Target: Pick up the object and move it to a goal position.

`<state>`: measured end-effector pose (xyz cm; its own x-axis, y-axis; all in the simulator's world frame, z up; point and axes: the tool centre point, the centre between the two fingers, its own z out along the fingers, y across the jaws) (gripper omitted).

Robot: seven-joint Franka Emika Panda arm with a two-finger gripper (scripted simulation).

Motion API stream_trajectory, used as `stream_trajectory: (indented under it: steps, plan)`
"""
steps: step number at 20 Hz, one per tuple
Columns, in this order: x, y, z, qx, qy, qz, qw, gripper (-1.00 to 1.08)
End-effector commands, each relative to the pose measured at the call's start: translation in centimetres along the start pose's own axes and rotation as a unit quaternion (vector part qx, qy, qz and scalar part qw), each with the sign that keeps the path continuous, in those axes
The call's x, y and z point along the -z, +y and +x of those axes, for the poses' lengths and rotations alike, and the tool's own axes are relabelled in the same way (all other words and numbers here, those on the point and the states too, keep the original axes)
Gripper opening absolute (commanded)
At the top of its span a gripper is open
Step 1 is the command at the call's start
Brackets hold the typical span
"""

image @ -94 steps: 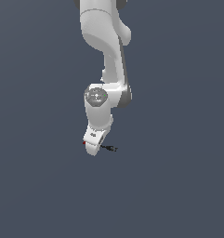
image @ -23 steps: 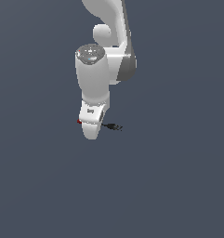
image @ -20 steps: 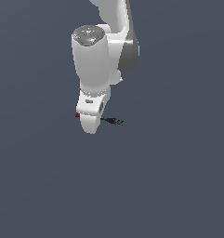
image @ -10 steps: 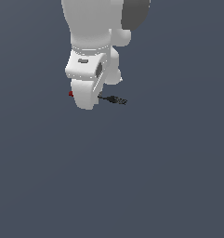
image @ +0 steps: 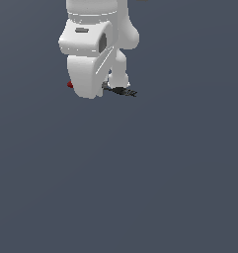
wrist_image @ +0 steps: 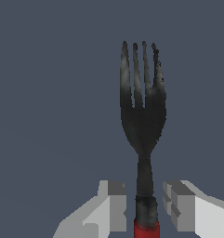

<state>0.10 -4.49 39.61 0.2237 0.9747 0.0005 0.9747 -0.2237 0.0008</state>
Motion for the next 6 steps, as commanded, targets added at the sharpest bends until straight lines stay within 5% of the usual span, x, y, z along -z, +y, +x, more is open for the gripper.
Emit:
stream_trajectory:
  steps: [1,6]
  plan:
    - [0.57,0.04,-0.01,0.0,0.0,0.0,1.0,-1.0]
    - [0.62,0.13,0.0,0.0,0.0,0.0,1.0,-1.0]
